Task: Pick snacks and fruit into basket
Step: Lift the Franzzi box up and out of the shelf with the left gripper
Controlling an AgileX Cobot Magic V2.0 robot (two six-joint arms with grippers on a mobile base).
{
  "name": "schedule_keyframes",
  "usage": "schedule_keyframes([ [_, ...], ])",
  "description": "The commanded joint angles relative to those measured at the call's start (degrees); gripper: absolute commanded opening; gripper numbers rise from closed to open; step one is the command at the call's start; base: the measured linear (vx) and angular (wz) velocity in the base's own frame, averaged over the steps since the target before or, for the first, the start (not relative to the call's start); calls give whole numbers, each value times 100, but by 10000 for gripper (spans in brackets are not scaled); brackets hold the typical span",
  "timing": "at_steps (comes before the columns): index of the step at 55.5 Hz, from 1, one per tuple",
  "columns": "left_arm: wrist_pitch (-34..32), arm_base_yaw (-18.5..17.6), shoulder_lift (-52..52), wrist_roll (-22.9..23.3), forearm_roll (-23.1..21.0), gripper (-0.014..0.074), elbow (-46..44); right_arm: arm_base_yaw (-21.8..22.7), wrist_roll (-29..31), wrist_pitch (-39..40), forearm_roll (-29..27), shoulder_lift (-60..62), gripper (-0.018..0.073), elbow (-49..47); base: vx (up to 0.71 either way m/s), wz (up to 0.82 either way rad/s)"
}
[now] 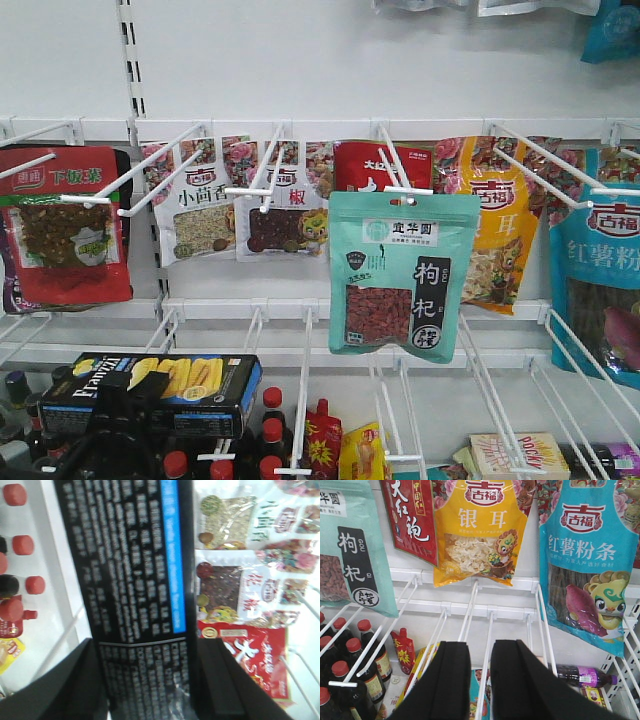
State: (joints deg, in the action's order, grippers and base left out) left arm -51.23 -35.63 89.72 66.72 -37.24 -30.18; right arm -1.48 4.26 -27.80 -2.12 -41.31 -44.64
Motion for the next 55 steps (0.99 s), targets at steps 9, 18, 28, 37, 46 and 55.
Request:
schedule_keyframes([
  [9,382,-28,-949,-775,1117,-5,-136,42,72,480,36,-1,209,-205,0,0],
  [18,1408,-28,-1361,-1358,2001,-5,-199,42,72,480,36,-1,209,-205,0,0],
  [28,2986,-23,-1731,-2406,3298,-5,-823,42,72,480,36,-1,209,-205,0,0],
  [37,4345,-23,-1901,-3058,4021,-5,-1385,42,72,480,36,-1,209,-205,0,0],
  [46,4965,-23,-2075,-3845,4038,3,-1513,42,72,480,36,-1,209,-205,0,0],
  [55,5313,-23,-2409,-4618,4045,15,-1513,42,72,480,36,-1,209,-205,0,0],
])
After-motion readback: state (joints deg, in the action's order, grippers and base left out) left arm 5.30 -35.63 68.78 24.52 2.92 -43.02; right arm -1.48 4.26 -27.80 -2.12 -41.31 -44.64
